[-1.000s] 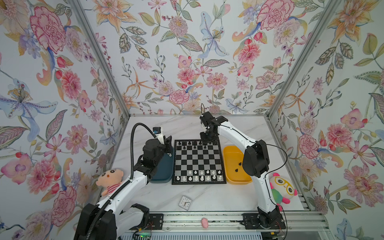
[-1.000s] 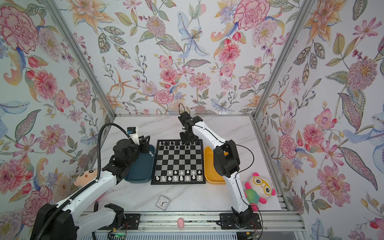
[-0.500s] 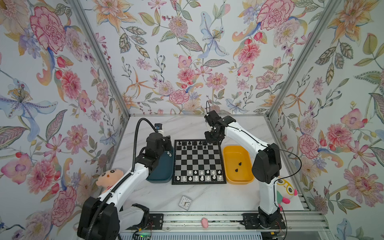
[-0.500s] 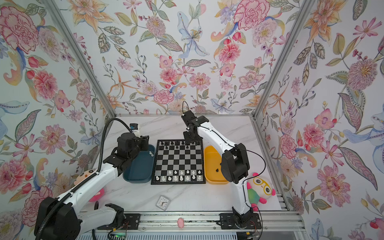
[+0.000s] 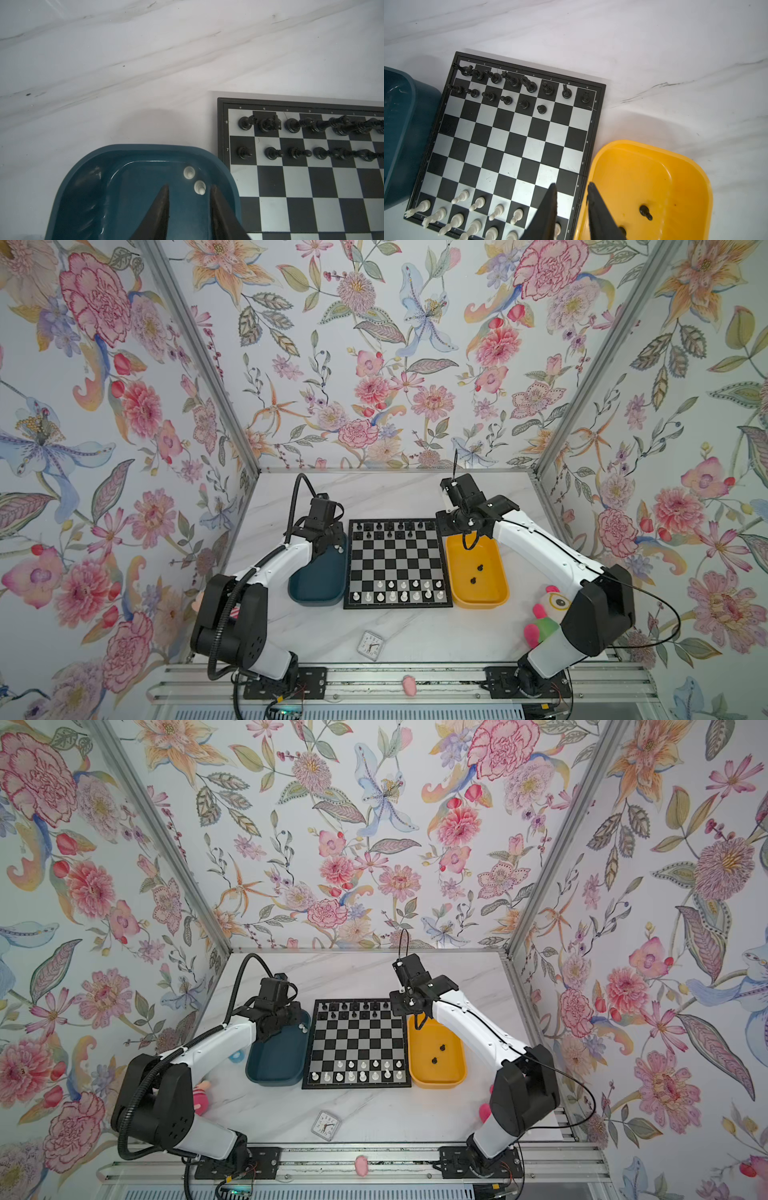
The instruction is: Set up the chess pieces on the board
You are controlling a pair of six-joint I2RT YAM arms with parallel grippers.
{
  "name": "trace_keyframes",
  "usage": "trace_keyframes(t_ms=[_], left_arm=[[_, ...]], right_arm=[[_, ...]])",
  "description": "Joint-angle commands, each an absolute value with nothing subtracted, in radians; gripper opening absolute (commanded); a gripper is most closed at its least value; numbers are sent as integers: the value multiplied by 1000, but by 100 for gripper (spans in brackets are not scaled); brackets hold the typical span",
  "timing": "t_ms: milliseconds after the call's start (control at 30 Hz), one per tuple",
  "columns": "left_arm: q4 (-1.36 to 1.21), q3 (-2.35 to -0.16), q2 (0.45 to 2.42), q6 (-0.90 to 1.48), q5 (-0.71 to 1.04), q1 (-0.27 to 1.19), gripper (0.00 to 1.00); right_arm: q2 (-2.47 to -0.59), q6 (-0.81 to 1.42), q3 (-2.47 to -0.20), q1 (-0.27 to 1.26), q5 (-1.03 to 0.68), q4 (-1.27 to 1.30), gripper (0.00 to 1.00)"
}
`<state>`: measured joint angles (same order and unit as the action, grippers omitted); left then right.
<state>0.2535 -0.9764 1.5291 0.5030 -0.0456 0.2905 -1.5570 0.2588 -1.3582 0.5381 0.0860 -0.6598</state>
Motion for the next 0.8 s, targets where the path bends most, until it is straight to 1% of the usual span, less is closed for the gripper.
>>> trace_keyframes(t_ms=[0,300,767], left_arm=[[292,-1004,1553,538,-8,272,35],[297,-998,1617,564,28,250,31],[267,-1005,1703,558,68,240,30]], right_arm=[[-1485,285,-1280,511,73,-546,29],[-1441,292,-1210,470,46,-527,28],[-1471,302,-1210,462,25,-521,27]])
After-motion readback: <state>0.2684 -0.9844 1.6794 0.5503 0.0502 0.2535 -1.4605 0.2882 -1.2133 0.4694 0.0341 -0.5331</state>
